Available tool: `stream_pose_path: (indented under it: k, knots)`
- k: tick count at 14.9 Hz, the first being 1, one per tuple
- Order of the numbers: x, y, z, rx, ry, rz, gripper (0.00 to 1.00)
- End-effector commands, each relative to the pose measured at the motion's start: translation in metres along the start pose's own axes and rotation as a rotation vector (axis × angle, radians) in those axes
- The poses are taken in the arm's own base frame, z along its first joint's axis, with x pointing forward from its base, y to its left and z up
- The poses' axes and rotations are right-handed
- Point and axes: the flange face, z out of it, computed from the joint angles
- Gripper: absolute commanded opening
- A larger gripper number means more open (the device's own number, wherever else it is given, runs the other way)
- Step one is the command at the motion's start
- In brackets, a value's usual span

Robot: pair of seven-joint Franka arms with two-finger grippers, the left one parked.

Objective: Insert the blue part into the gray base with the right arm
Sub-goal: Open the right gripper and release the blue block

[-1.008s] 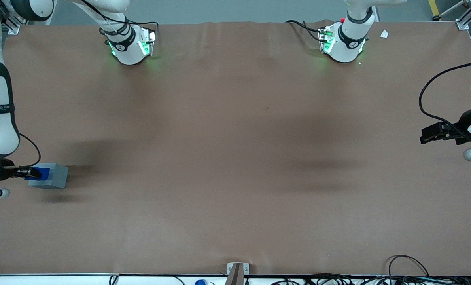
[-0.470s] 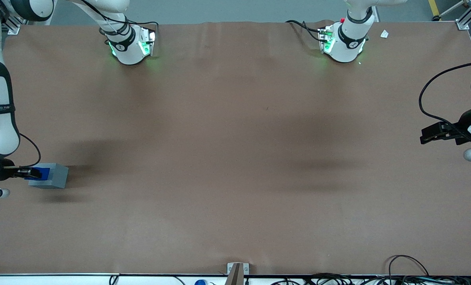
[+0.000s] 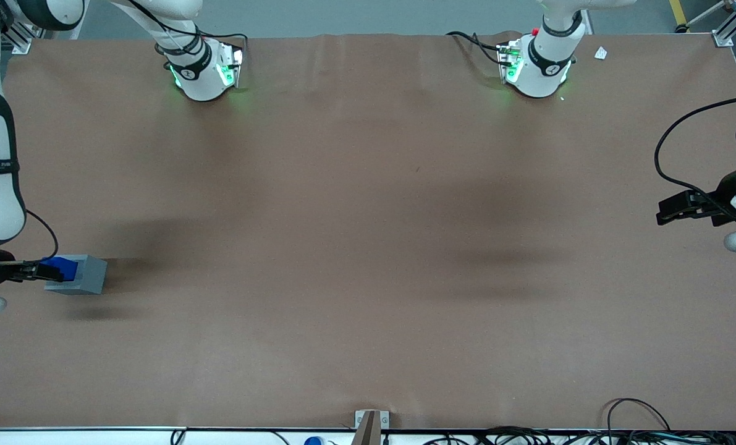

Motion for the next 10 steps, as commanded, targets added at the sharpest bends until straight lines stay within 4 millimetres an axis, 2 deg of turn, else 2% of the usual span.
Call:
stream_pose_path:
  k: [1, 2, 6, 10]
  knots:
    - [-0.006, -0.022, -0.039, 0.005, 0.005, -0.004, 1.00]
    - [-0.008, -0.024, -0.050, 0.006, 0.011, 0.005, 1.00]
    - [-0.017, -0.060, -0.099, 0.013, 0.027, -0.007, 1.00]
    - [-0.039, -0.134, -0.155, 0.037, 0.085, -0.010, 1.00]
